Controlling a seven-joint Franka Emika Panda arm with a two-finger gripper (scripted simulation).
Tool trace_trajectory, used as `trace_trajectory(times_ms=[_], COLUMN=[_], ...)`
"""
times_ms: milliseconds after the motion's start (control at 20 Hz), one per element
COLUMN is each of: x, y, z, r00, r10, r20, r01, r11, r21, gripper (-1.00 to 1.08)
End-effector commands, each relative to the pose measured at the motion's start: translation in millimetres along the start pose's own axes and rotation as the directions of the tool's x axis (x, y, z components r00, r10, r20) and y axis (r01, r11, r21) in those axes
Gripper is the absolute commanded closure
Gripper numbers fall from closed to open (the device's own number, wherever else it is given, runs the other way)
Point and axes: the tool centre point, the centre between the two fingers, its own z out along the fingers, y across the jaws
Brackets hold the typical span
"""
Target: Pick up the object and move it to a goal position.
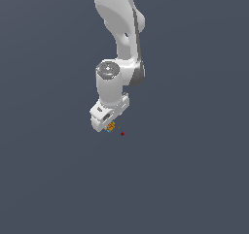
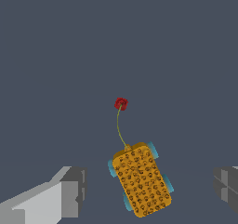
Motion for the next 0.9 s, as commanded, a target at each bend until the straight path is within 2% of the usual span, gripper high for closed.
trace_trajectory(times_ms=[0,450,850], x=[-3,-13,-18], y=[0,-2,-3], z=[5,23,32], r00=[0.998,0.962,0.925], r10=[-0.064,-0.273,-0.379], r20=[-0.003,-0.015,-0.022], r01=[0.064,0.273,0.379], r11=[0.998,0.962,0.925], r21=[0.001,0.002,0.001], gripper=[-0.92,-0.92,-0.92])
